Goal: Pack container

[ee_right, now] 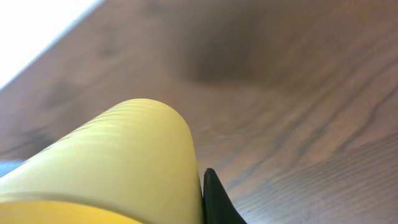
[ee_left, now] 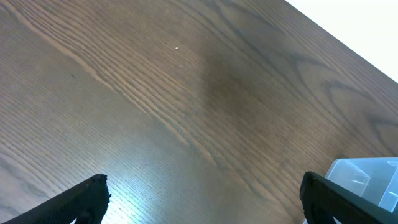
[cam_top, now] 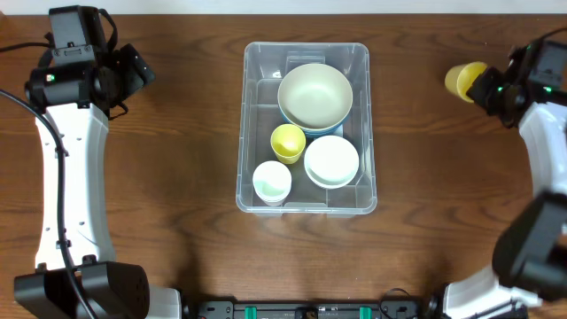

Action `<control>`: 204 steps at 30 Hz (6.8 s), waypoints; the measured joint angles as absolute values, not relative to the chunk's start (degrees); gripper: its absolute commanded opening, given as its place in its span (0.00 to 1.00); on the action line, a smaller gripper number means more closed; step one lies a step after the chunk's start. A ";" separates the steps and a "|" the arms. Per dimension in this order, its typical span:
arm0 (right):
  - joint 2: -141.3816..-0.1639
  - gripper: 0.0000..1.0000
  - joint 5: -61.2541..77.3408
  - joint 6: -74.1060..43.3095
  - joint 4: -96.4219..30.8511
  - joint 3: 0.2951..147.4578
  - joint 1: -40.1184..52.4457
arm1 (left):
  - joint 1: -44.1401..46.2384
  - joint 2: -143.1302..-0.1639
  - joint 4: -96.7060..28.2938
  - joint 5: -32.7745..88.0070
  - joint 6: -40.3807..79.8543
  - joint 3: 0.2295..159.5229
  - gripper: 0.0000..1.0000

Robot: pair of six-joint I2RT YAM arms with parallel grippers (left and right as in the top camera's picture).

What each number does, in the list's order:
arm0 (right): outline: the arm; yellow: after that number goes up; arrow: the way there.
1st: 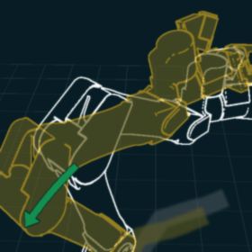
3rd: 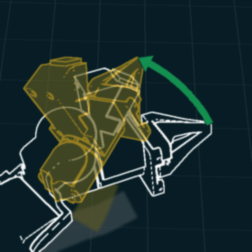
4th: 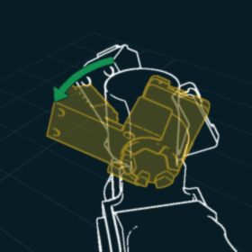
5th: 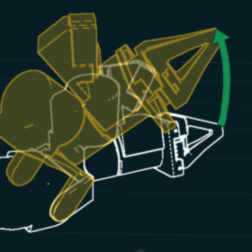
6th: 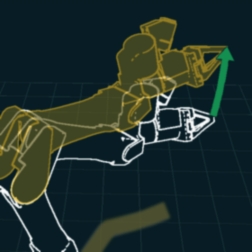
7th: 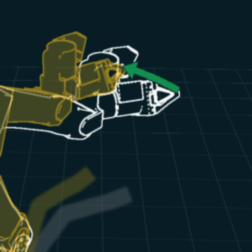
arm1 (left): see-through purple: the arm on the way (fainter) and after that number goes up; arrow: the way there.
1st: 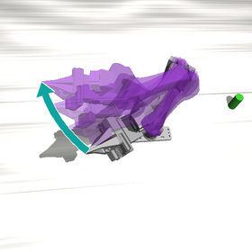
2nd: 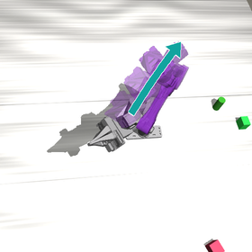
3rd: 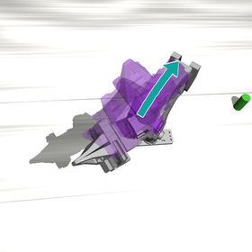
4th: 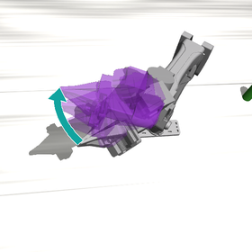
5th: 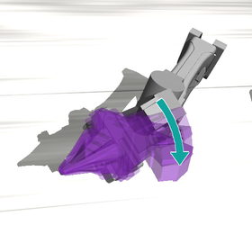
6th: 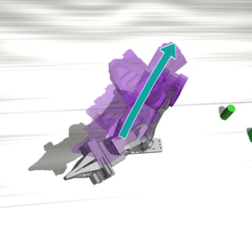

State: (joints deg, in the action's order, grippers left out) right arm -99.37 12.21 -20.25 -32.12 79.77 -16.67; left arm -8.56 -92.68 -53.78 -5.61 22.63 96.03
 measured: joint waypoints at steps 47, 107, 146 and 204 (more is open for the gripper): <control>-101.25 0.25 -2.61 -10.94 -39.44 79.79 36.56 | -8.56 -92.68 -53.78 -5.58 22.65 96.03 0.98; -84.36 0.99 -7.51 -16.05 -54.00 86.46 5.19 | -8.56 -92.68 -53.78 -5.58 22.63 96.03 0.98; -82.48 0.99 -8.82 -15.88 -53.84 86.43 5.19 | -8.56 -92.68 -53.78 -5.61 22.63 96.03 0.98; -0.82 0.99 -3.77 -6.63 23.42 1.28 2.74 | -8.56 -92.68 -53.80 -5.61 22.65 96.03 0.98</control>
State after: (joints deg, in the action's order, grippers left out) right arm -0.82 -3.77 -6.63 23.42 1.28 2.74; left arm -8.56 -92.68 -53.80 -5.61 22.65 96.03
